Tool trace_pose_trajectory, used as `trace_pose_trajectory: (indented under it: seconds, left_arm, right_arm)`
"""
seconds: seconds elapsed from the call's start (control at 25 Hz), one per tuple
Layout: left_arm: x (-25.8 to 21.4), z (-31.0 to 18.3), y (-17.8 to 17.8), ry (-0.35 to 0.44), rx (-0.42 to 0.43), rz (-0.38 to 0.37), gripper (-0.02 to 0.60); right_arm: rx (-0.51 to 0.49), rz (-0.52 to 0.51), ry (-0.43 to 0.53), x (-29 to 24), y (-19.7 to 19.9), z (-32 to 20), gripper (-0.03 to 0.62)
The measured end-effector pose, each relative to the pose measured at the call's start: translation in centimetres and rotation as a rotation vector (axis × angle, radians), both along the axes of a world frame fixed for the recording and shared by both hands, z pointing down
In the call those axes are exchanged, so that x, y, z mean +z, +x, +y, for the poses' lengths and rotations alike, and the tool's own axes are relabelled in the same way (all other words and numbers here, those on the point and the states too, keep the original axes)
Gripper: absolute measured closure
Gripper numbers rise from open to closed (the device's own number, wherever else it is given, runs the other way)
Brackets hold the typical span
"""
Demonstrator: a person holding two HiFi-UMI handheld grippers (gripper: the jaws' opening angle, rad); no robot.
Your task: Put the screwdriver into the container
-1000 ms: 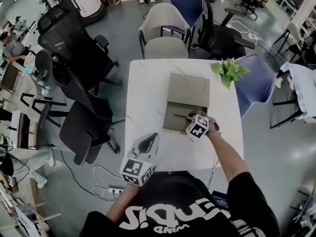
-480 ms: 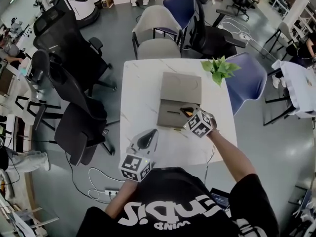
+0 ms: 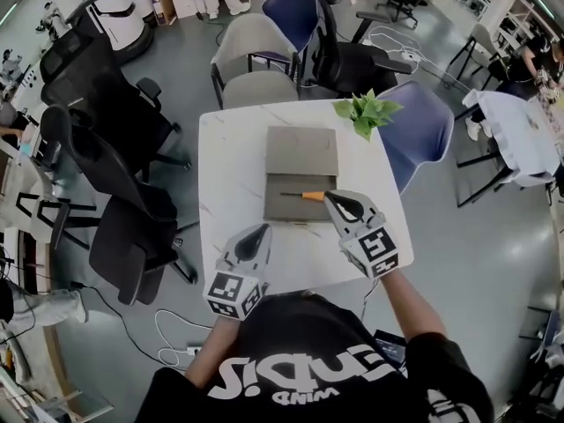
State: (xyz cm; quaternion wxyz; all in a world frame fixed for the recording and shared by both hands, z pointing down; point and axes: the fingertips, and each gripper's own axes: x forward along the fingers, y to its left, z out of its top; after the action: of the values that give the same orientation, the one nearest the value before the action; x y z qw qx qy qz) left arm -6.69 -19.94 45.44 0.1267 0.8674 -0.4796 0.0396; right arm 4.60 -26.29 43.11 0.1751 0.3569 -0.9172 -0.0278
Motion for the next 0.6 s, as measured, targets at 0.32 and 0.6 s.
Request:
trace_pose_trajectory:
  seconds: [0.32, 0.6]
  left_arm:
    - [-0.1, 0.4, 1.3, 0.008, 0.032, 0.0, 0.568]
    - [-0.6, 0.5, 1.9, 0.041, 0.038, -0.009, 0.568]
  right_arm:
    - [0.212, -0.185, 0.016, -0.2, 6.1, 3.6, 0.582]
    - [0.327, -0.287, 0.001, 1.7, 9.0, 6.2, 0.582]
